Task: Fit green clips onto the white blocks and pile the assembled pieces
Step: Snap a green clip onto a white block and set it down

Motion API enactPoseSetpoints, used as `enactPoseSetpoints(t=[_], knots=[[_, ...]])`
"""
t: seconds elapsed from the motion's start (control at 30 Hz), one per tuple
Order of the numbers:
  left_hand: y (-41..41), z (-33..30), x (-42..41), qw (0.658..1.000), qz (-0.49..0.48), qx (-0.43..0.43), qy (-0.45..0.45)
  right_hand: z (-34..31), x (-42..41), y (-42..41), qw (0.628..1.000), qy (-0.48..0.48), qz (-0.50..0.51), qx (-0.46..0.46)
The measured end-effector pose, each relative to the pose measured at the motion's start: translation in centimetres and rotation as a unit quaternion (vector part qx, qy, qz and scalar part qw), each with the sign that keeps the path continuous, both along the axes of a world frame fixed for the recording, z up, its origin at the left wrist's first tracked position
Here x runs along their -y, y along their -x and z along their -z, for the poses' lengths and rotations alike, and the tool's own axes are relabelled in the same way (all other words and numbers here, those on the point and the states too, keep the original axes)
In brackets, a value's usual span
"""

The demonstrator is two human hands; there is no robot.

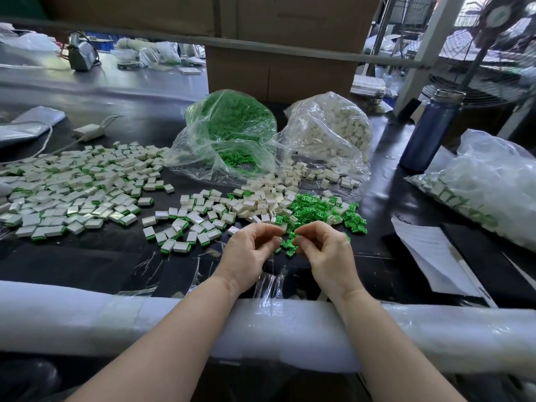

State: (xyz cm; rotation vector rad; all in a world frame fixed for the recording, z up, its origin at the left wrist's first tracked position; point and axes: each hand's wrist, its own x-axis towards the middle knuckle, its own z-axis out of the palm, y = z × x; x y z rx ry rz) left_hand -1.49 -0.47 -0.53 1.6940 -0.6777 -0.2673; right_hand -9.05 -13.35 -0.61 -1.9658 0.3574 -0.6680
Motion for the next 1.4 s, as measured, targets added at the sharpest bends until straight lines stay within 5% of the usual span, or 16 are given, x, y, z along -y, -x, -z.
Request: enactPoseSetpoints(t=[0.23, 0.53, 1.4], knots=[[-0.3, 0.0, 0.0, 0.990, -0.009, -0.111, 0.087, -0.3, -0.1, 0.1, 1.000, -0.006, -0.019, -0.007], [-0.3, 0.0, 0.0, 0.986, 0.037, -0.141, 0.078, -0.3, -0.2, 0.0, 0.998, -0.042, -0.042, -0.020], [0.5, -0.6, -0.1, 0.996, 0.061, -0.055, -0.017, -0.8, -0.5, 0.5, 0.991, -0.062, -0.091, -0.076]])
